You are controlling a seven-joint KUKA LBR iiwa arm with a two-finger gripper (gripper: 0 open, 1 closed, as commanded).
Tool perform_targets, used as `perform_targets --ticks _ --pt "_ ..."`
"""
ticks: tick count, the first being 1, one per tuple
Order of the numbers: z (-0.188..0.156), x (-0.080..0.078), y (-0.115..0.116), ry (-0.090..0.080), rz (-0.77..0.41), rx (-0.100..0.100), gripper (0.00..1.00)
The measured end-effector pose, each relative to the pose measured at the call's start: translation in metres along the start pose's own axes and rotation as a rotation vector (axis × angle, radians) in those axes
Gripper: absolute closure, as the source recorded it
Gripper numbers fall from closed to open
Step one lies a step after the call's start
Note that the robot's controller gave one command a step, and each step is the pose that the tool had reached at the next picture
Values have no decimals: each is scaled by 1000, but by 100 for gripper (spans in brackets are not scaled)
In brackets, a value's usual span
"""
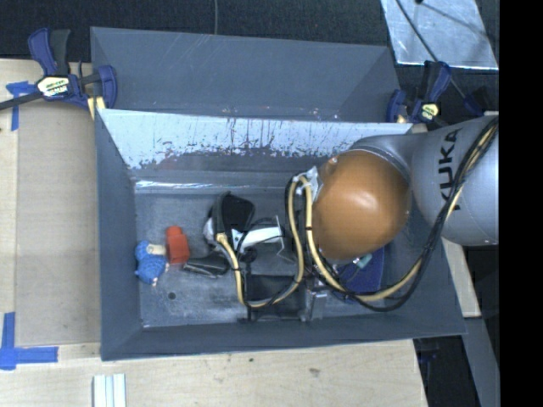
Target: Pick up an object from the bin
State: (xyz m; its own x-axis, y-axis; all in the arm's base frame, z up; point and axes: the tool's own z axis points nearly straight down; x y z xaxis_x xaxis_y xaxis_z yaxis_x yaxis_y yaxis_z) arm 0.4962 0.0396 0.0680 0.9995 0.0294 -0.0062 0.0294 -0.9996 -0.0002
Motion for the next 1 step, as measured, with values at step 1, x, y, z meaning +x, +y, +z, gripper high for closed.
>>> perform_targets --ticks 1 --pt "-2 1 1 1 5 -1 100"
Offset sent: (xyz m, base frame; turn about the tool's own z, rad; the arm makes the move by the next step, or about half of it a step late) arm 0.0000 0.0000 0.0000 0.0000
